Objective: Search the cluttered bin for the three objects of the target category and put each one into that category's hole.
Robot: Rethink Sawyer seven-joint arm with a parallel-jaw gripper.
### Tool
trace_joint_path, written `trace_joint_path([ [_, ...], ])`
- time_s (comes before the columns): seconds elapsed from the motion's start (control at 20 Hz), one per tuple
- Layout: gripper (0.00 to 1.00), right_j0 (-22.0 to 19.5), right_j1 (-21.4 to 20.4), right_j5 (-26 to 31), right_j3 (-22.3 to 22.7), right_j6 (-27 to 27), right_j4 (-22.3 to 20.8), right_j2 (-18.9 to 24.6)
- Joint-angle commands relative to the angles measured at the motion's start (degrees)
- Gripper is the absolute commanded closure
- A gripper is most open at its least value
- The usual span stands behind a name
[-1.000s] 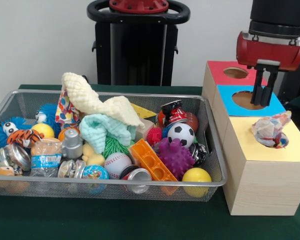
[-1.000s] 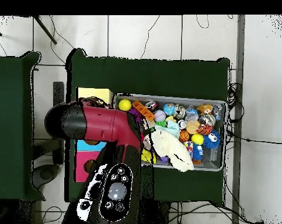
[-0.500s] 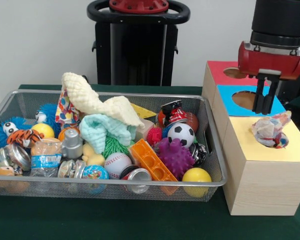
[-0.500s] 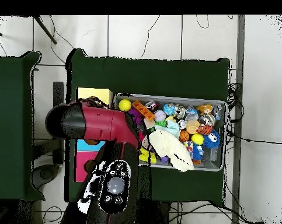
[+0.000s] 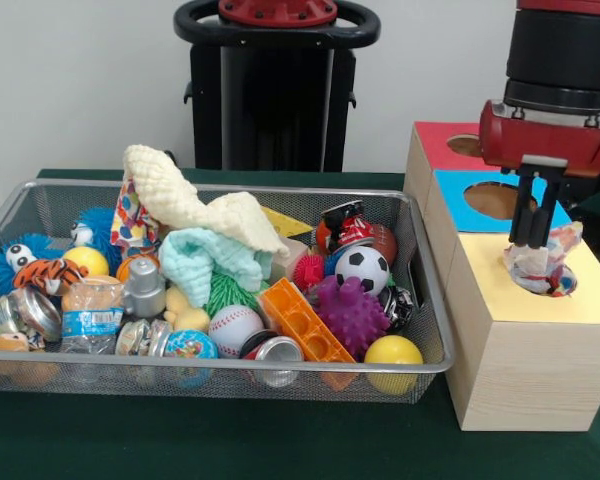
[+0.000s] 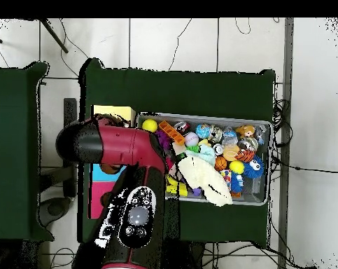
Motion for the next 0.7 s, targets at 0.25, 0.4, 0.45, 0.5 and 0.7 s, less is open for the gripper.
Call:
trace_joint_path([
  [0.25, 1.0, 0.4, 4.3, 1.8, -5.7, 9.1, 0.0, 2.9],
  [0.4, 1.0, 2.2, 7.6, 2.3, -7.3, 11.7, 0.4, 1.1],
  [0.45, 1.0, 2.2, 8.5, 2.0, -7.5, 11.7, 0.5, 1.3],
  [0.5, 1.0, 2.2, 8.9, 1.8, -7.5, 11.6, 0.5, 1.3],
  [0.7, 1.0, 1.6, 8.2, 1.9, -6.2, 10.6, 0.5, 2.1],
])
